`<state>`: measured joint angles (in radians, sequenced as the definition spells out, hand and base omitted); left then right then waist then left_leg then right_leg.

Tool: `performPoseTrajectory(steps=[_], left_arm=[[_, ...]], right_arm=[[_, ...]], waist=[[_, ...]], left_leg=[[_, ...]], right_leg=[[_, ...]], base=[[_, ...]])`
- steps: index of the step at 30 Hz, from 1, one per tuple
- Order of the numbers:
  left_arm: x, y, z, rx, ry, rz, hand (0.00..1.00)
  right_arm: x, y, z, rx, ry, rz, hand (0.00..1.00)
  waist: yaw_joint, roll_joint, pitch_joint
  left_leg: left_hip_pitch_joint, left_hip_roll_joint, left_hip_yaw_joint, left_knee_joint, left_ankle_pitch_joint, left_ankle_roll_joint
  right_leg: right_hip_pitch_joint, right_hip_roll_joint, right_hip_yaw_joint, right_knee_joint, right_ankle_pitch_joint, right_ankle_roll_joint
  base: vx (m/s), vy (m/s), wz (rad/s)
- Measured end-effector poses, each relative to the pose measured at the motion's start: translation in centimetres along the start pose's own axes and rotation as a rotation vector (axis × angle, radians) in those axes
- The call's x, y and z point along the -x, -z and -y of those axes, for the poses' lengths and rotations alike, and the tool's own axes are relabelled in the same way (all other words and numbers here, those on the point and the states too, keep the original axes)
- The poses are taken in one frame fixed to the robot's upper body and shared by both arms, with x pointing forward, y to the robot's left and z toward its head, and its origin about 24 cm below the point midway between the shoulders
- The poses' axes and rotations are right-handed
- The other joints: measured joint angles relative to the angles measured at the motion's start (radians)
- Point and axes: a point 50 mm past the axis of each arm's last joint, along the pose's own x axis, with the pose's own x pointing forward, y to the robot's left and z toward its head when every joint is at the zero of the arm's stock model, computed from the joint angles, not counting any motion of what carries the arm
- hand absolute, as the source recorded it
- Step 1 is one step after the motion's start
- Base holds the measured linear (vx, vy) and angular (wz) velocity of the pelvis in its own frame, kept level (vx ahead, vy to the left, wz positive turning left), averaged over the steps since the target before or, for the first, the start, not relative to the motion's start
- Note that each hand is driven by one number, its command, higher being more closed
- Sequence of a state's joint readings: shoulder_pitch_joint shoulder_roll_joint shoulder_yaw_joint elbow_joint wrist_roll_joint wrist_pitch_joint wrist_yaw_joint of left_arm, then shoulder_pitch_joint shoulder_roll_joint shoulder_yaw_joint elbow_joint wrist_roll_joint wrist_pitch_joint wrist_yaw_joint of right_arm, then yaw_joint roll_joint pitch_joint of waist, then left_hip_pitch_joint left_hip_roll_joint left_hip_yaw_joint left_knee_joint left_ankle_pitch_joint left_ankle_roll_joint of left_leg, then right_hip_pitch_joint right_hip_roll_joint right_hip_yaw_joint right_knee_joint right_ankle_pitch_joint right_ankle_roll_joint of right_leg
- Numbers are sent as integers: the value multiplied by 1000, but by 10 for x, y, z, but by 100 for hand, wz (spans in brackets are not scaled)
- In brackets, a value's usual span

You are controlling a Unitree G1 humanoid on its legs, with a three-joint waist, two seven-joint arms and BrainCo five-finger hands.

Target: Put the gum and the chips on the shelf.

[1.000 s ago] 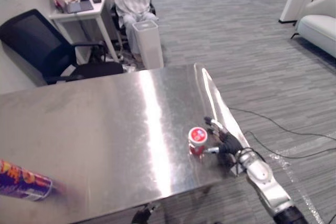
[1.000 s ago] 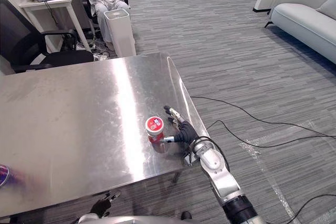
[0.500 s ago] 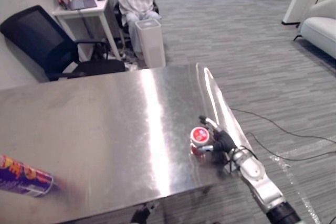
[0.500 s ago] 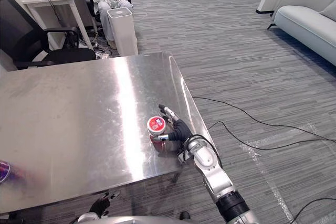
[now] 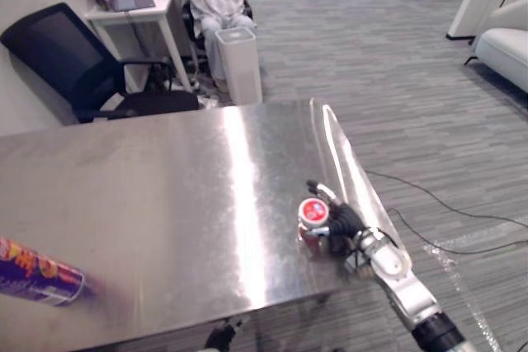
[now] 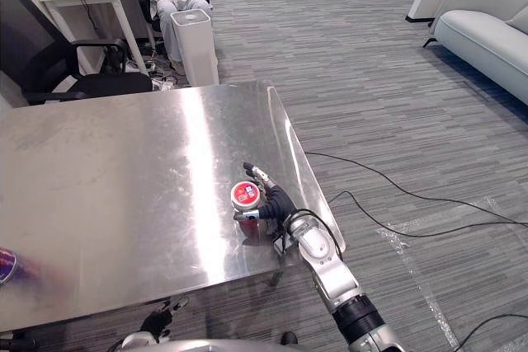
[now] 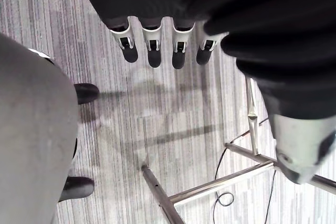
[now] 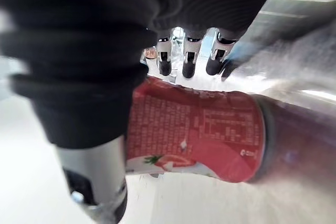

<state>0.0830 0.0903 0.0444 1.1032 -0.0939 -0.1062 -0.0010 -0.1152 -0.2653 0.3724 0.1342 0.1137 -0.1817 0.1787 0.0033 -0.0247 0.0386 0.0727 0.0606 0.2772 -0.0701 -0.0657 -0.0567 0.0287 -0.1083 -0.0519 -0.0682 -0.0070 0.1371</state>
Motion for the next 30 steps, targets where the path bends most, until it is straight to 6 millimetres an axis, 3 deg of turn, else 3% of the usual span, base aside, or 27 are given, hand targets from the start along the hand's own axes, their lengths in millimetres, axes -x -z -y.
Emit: performPoseTrajectory(steps=[22, 25, 30], left_arm=[[-1, -6, 0, -29, -2, 24, 0], [-1, -7, 0, -25, -8, 30, 0], [0, -6, -3, 10, -37, 28, 0]], right_arm=[[-6, 1, -3, 5, 13, -8, 100], [-1, -9, 18, 11, 110, 26, 100], [13, -57, 66, 57, 341, 220, 100]], waist=[[5, -7, 5], [14, -9, 7], [14, -8, 7]], left_leg=[[2, -1, -15, 0, 0, 0], [1, -1, -17, 1, 0, 0], [0, -1, -20, 3, 0, 0]], right_leg=[[11, -2, -22, -1, 0, 0], [10, -2, -23, 0, 0, 0], [12, -2, -25, 0, 0, 0]], base=[[-1, -6, 2], [0, 0, 0], [0, 0, 0]])
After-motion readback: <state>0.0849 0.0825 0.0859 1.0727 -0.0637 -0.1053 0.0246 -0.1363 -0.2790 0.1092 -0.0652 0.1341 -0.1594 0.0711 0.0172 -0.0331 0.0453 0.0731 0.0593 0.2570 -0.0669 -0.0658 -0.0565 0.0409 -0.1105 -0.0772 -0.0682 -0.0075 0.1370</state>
